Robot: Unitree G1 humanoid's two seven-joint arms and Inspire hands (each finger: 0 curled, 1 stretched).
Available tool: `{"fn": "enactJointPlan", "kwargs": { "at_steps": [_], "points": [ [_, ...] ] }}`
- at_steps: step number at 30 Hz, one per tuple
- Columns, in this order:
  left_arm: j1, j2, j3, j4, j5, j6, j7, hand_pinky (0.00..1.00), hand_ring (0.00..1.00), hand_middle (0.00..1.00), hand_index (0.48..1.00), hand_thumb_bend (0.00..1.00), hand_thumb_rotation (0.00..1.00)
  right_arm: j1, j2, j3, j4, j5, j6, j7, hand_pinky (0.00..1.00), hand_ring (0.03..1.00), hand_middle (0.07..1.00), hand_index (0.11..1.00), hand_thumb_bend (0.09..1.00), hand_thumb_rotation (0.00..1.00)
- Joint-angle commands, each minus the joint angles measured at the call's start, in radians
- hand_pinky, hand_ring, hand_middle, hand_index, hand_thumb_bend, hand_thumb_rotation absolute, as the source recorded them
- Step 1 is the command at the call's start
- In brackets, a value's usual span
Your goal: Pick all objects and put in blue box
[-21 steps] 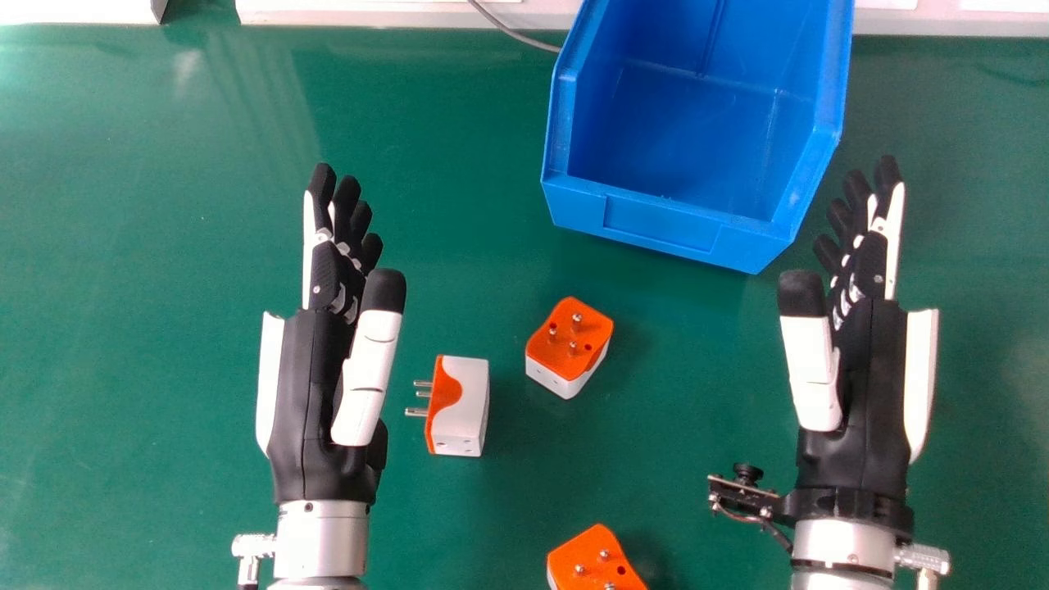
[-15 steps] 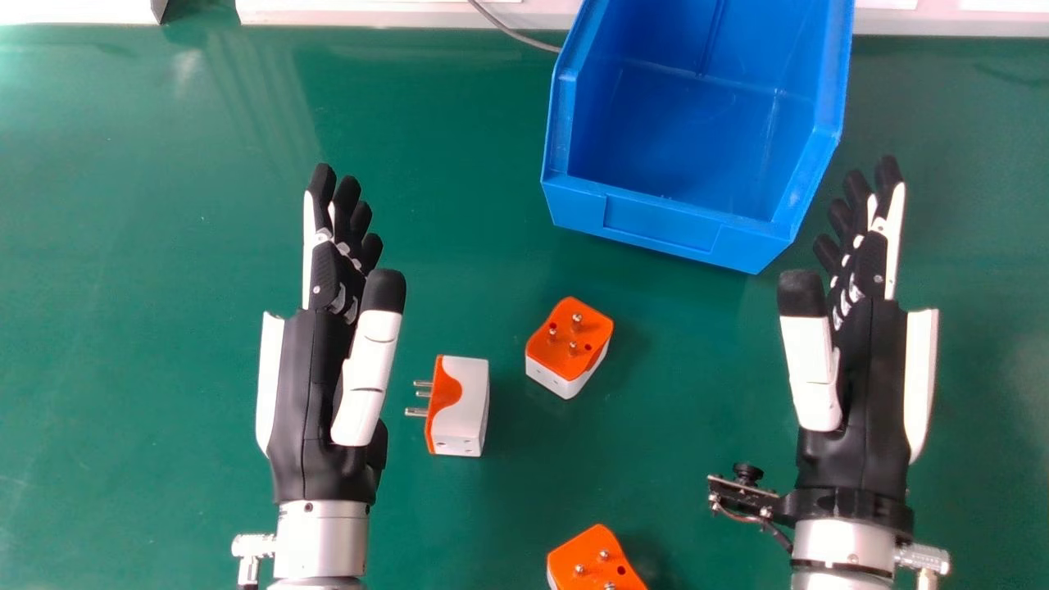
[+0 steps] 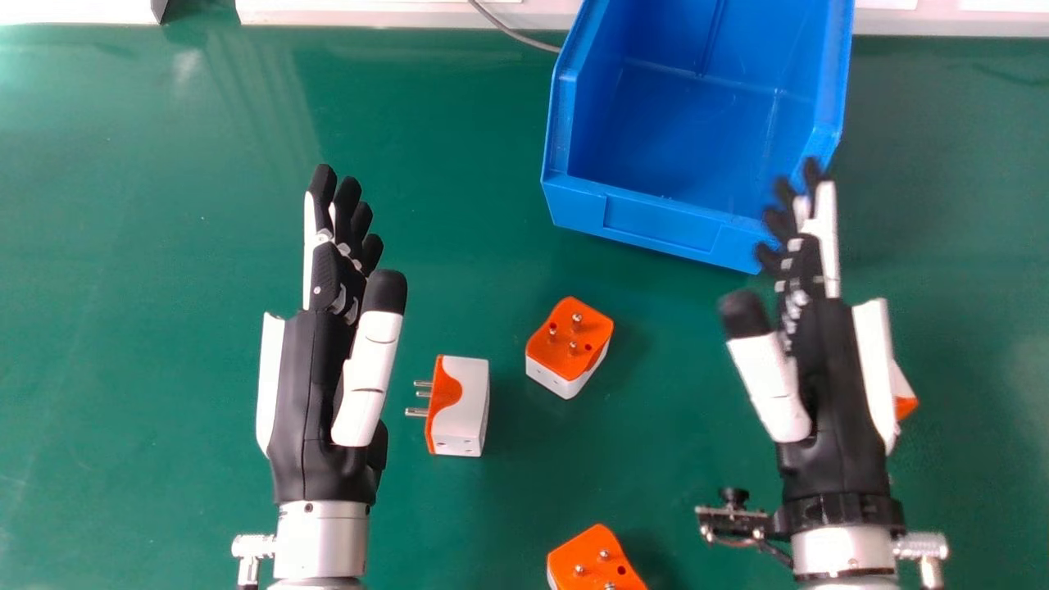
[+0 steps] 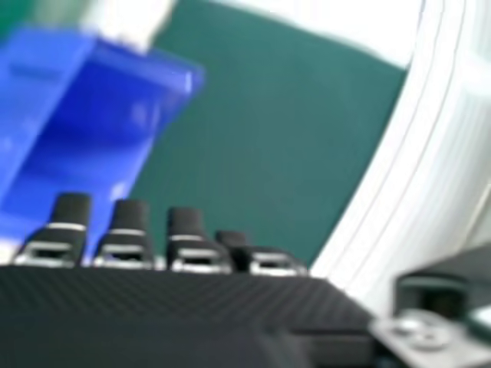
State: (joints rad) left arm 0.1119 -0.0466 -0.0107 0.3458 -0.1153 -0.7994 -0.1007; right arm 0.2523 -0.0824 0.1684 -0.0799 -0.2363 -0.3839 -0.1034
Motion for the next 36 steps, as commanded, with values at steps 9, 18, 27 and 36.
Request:
{"fn": "enactJointPlan", "kwargs": {
  "at_steps": [9,18,27,36],
  "points": [
    [-0.001,-0.012,-0.002,-0.008,0.010,-0.023,-0.004,1.00,1.00,1.00,1.000,0.73,0.81,0.004,-0.182,0.019,-0.196,0.027,0.188,0.299,0.90,0.943,0.959,0.989,0.827,1.00],
    [-0.002,-0.012,-0.003,-0.011,0.005,-0.018,-0.010,1.00,1.00,1.00,1.000,0.73,0.81,0.006,-0.234,0.026,-0.256,-0.034,0.254,0.348,0.88,0.929,0.950,0.972,0.861,1.00],
    [-0.004,-0.012,-0.004,-0.020,0.011,-0.011,-0.007,1.00,1.00,1.00,1.000,0.73,0.80,0.021,-0.288,0.034,-0.371,-0.209,0.388,0.387,0.87,0.920,0.942,0.962,0.871,1.00],
    [-0.009,-0.014,-0.009,-0.018,0.000,-0.005,-0.015,1.00,1.00,1.00,1.000,0.73,0.80,0.075,-0.305,0.080,-0.567,-0.659,0.593,0.439,0.88,0.921,0.943,0.958,0.888,1.00]
  ]
}}
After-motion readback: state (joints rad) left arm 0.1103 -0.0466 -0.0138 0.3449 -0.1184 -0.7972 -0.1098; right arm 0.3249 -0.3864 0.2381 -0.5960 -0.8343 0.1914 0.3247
